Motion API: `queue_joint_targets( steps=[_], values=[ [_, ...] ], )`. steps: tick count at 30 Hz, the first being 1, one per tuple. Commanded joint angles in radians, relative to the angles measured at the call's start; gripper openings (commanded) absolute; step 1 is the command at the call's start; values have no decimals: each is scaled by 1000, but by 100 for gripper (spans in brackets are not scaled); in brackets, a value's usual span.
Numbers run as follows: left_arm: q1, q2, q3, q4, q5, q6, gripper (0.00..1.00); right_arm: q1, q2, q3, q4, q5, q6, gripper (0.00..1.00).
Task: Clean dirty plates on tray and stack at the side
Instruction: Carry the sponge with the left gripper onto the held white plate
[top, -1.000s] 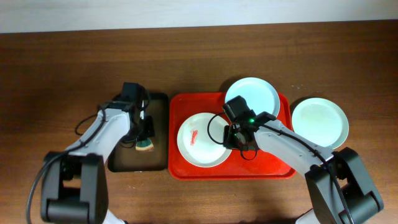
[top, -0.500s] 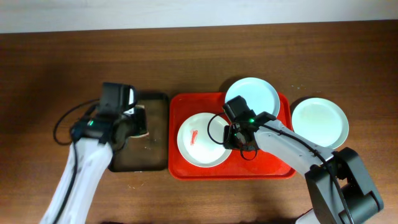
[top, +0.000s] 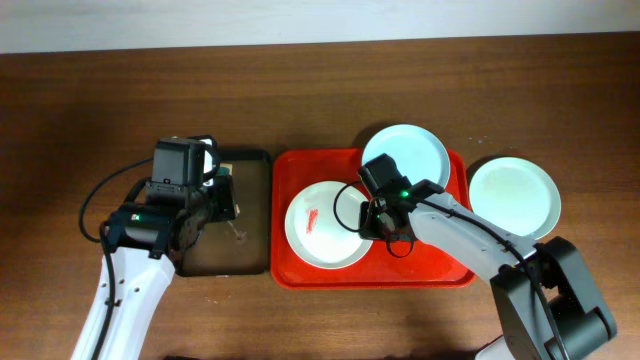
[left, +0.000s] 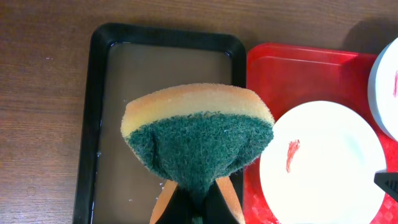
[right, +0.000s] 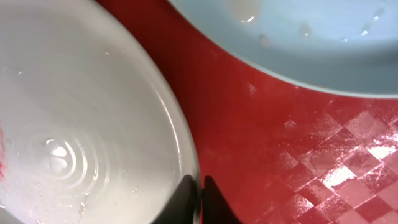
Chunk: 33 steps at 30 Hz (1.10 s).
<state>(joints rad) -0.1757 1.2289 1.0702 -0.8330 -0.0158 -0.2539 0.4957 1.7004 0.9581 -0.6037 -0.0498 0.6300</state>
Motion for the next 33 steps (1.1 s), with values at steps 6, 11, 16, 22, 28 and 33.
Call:
queue_joint_targets(
  steps=[6,11,16,22,28,33],
  values=[
    [-1,32,10,9,-6,-3,0,8,-3,-6,48,2,-13,4],
    [-1,191,16,37,75,-2,0,8,-3,-6,51,0,-13,4],
    [-2,425,308,-166,95,40,0,8,-3,-6,51,-36,-12,4],
    [-150,624,370,-202,136,40,0,8,0,-6,51,-36,-23,4],
    [-279,735,370,-153,136,38,0,8,18,-6,51,-35,-23,4],
    [-329,776,370,-105,103,-48,0,8,23,-6,51,-35,-23,4]
  ],
)
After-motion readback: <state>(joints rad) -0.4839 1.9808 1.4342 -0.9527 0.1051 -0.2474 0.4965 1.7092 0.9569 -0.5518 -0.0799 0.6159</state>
